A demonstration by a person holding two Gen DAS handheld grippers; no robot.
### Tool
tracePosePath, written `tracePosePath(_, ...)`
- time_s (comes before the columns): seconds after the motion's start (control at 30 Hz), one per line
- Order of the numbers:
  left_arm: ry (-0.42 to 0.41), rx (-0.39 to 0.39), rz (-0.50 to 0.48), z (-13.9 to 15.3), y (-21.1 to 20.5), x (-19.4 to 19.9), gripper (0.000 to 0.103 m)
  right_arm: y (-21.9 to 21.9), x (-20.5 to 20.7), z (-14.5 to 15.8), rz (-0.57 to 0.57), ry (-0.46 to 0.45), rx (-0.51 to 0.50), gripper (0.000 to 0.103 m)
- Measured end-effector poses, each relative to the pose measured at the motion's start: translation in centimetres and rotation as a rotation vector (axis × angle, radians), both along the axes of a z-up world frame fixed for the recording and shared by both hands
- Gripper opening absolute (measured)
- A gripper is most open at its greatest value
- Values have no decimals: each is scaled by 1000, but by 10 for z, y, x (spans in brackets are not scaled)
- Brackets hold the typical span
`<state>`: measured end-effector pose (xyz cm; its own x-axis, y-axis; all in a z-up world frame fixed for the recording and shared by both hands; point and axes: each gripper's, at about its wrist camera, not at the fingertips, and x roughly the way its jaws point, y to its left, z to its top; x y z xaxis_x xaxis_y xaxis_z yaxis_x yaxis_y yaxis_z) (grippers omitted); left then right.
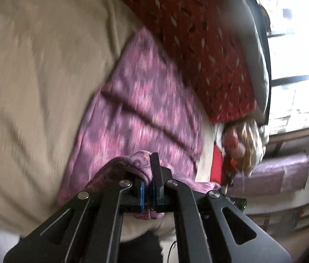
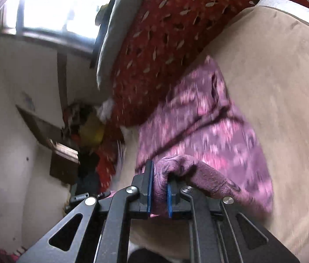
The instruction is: Fold small clothes
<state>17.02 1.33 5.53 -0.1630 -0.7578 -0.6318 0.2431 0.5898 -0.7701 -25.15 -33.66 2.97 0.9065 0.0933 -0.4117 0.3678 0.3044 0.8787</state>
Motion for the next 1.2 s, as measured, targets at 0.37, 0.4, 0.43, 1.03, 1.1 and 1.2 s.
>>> tracePosePath(0.37,76,16,89,-39,-100,109,2,-93,88,-47,-136,8,97,10)
tracePosePath(0.4,94,17,101,-44,-106,117,2,-104,97,-56,-159,25,119,10)
tracePosePath(0.43,114,29,115,-52,-114,126,2,-112,105,-62,-167,30,138,10)
tracePosePath(1.03,200,-25,279,-40,-108,186,58,-172,97,-97,-445,-43,321,51)
tracePosePath(1.1,115,43,190,-35,-109,176,58,-172,92,-91,-405,19,270,51)
tracePosePath(1.2,12,145,56,-41,-123,158,60,-168,93,-81,-353,133,165,51)
